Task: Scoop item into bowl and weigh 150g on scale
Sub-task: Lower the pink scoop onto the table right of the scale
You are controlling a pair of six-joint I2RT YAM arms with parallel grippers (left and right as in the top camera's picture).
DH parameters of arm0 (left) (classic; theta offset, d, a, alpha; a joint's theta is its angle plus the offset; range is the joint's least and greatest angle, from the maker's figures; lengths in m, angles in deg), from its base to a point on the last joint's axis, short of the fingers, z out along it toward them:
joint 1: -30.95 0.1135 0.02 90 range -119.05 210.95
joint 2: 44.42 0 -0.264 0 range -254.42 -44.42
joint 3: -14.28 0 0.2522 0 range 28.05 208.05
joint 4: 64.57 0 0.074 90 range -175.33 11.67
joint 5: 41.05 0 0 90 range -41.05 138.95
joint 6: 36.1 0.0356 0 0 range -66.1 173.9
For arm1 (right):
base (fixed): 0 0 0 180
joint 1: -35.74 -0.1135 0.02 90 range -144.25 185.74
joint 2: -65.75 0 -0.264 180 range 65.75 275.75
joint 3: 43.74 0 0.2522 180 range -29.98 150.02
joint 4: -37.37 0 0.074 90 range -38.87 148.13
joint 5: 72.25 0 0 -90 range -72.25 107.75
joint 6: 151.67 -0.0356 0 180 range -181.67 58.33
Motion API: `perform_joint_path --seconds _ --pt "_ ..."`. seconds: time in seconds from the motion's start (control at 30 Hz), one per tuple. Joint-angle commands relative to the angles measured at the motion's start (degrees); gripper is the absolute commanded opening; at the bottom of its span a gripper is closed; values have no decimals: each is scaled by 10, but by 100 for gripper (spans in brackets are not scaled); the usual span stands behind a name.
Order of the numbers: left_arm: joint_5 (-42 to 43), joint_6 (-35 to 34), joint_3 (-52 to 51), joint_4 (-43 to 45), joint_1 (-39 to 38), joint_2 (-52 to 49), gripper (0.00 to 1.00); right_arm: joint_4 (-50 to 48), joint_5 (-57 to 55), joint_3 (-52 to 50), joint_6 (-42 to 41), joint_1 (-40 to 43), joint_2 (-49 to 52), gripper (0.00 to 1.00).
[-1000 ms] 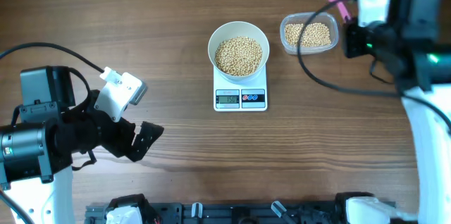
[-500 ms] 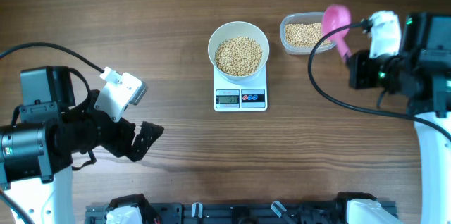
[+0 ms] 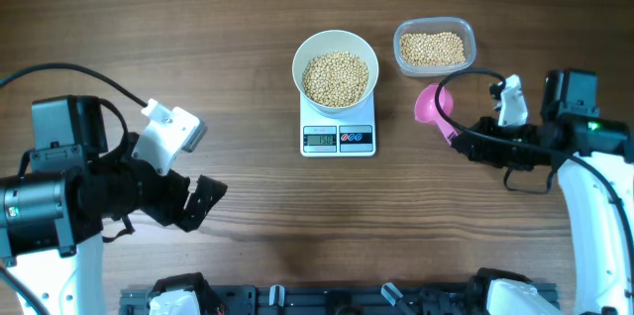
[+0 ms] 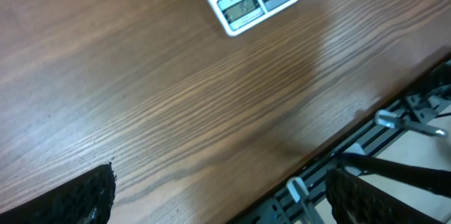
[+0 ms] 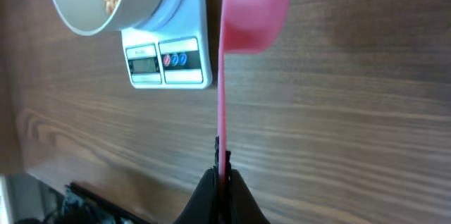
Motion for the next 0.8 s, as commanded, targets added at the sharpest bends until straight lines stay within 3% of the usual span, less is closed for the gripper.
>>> perform_joint_path --seconds 0.0,0.17,0.43,0.63,0.73,0.77 --pt "-15 45 -51 14 -2 34 100 -40 30 -44 -49 10 4 4" --pt "-15 68 -151 80 -25 103 100 -116 28 -117 -94 10 4 4" --pt "-15 -99 -377 346 -69 297 100 -199 28 -157 -141 10 4 4" --pt "-20 -103 -516 427 -69 467 100 -202 28 -157 -142 10 5 5" --pt "-22 -104 -567 444 -69 545 100 -200 19 -157 -143 10 5 22" --pt "-22 -104 -581 447 -69 572 100 -197 14 -157 -142 10 5 24"
